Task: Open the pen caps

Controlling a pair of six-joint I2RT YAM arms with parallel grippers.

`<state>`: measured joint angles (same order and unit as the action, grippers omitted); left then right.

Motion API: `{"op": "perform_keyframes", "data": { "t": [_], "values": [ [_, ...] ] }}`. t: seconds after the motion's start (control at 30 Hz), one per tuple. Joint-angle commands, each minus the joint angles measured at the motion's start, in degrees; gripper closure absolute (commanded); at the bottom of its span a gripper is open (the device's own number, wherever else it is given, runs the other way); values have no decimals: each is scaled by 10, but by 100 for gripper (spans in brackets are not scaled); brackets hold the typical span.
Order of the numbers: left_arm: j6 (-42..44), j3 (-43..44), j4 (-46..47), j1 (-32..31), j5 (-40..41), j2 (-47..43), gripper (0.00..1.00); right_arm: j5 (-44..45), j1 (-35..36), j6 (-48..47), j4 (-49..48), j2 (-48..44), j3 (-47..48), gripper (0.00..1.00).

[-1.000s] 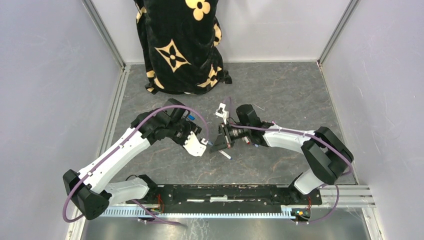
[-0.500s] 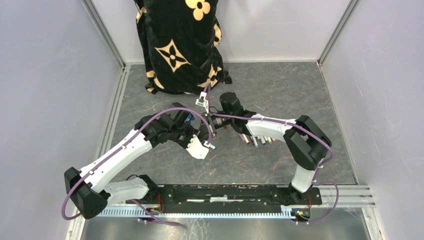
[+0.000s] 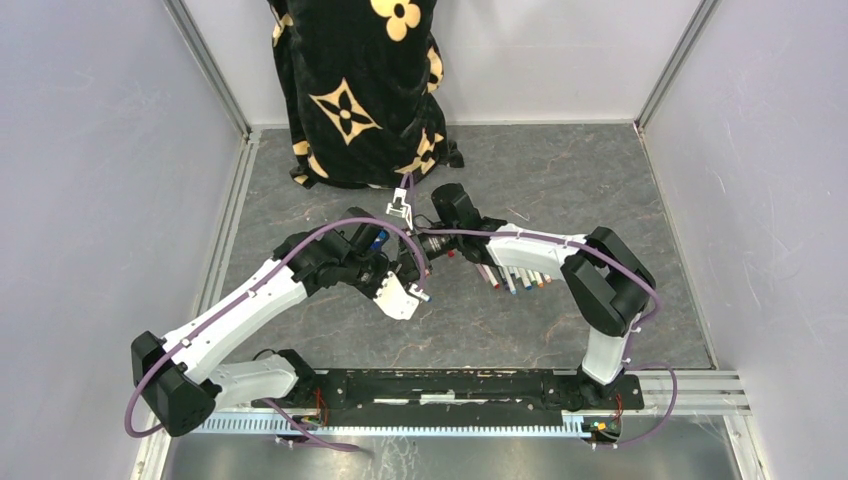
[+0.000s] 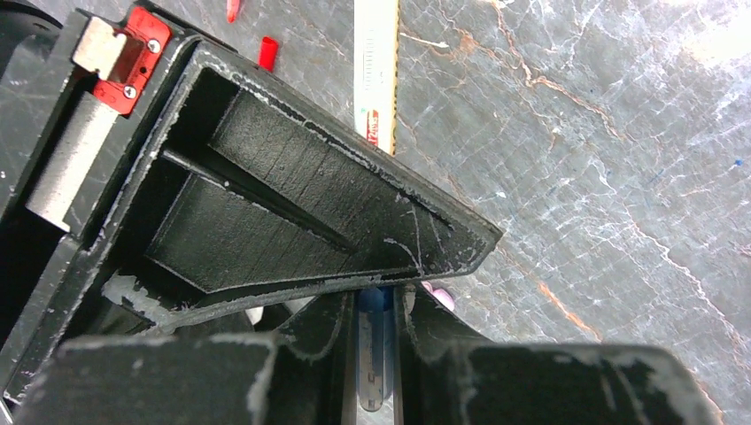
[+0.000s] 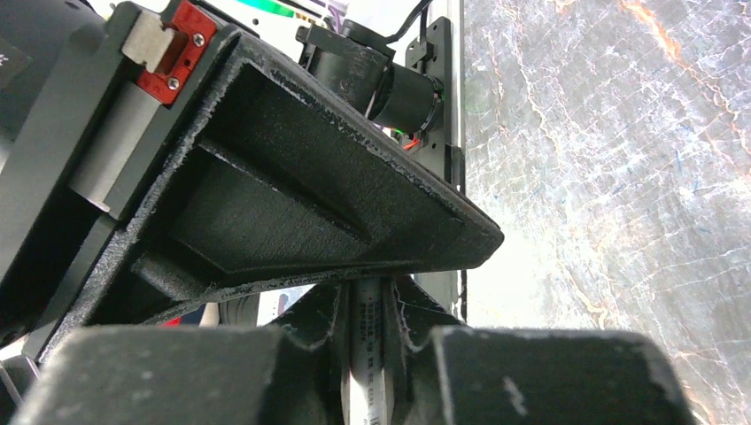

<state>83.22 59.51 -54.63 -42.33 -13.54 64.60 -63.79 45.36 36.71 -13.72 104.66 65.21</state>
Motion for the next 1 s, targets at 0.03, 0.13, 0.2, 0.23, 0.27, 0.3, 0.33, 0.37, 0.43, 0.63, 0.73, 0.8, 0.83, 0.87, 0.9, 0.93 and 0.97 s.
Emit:
{"op": "perform_keyframes", "data": {
  "t": [0.03, 0.13, 0.2, 0.23, 0.27, 0.3, 0.33, 0.37, 0.43, 0.63, 0.73, 0.8, 0.83, 0.87, 0.9, 0.93, 0.97],
  "values": [
    [14, 3, 41, -4, -10, -8, 98, 40, -11, -20, 39, -12, 29, 98],
    [11, 2, 52, -5, -15, -11, 98, 44, -8, 1, 19, 0, 48, 100],
    [5, 5, 54, -5, -17, -7, 98, 52, -3, 11, 5, 8, 65, 100],
    [4, 6, 53, -5, -19, -4, 98, 59, -1, 15, 3, 17, 79, 100],
    [4, 7, 53, -6, -21, -2, 98, 66, 1, 19, 3, 26, 96, 100],
    [3, 8, 53, -8, -21, 2, 98, 77, 2, 23, 5, 40, 119, 100],
    [1, 11, 53, -10, -20, 8, 98, 85, 2, 27, 10, 60, 147, 100],
    [0, 15, 54, -12, -19, 14, 98, 100, 2, 31, 18, 81, 174, 100],
    [7, 21, 53, -13, -19, 26, 98, 133, 4, 15, 71, 133, 254, 100],
    [136, 40, 49, 149, 51, 48, 98, 241, 27, -314, 507, 121, 230, 100],
    [350, 58, -53, 502, -70, 61, 97, 241, -45, 65, -175, -329, -510, 100],
    [185, -37, 85, 277, 10, -11, 98, 143, -21, -141, 156, -151, -219, 100],
    [173, -51, 132, 222, 36, -24, 98, 152, -2, -153, 179, -128, -165, 100],
    [145, -21, 110, 203, 34, -9, 98, 155, 1, -134, 147, -142, -177, 100],
    [116, 17, 61, 195, 32, 14, 98, 162, -11, -102, 95, -167, -208, 100],
    [96, 40, 47, 191, 31, 30, 98, 143, -21, -80, 58, -170, -225, 100],
    [79, 55, 43, 182, 19, 32, 98, 127, -27, -82, 57, -166, -221, 100]
  ]
}}
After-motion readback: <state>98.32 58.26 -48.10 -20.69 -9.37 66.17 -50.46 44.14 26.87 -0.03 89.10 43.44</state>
